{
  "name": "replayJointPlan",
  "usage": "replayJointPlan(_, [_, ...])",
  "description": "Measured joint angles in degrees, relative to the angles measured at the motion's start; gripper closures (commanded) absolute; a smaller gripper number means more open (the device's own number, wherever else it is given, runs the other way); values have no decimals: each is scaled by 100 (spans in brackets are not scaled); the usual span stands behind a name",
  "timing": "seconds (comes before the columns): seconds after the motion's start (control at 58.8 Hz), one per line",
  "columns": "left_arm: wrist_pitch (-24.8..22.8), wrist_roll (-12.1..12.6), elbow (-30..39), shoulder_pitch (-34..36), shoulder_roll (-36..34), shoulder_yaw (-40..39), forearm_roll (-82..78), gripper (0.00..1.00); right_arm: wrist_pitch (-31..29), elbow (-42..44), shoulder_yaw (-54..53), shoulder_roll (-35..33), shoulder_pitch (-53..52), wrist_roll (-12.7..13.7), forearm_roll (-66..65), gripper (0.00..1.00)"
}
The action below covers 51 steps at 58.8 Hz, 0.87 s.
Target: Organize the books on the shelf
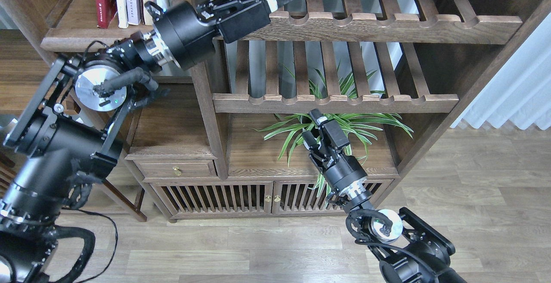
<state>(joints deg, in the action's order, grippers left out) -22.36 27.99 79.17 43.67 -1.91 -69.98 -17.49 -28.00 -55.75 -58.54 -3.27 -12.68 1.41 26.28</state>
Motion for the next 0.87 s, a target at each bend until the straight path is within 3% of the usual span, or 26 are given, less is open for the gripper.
replayJointPlan(0.391, [-81,1,6,-1128,191,-73,-70,3,0,-4,-426,-293,288,8,-3,2])
replayJointPlan(0.698, [-549,1,0,-2925,191,-322,26,2,0,-2,-342,-545,353,58,-138,1])
replayJointPlan(0.868, [-563,1,-2,-3424,191,-766,386,2,0,31,-327,-569,404,61,-560,2])
